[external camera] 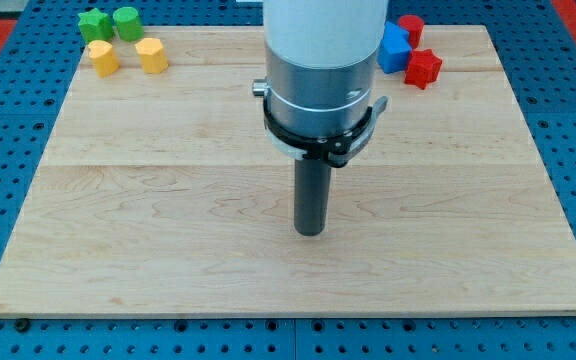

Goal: Place your arm close to blue triangle

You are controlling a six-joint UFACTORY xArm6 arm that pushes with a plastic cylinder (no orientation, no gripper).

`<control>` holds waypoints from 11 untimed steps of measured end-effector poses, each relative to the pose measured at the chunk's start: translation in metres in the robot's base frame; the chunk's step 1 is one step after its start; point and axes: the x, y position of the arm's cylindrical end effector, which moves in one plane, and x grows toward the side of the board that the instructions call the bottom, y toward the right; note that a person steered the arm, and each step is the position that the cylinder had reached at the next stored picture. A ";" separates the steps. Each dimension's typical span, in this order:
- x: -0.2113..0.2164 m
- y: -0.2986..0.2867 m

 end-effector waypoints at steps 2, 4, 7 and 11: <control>0.000 -0.024; -0.006 -0.057; -0.199 -0.088; -0.302 0.063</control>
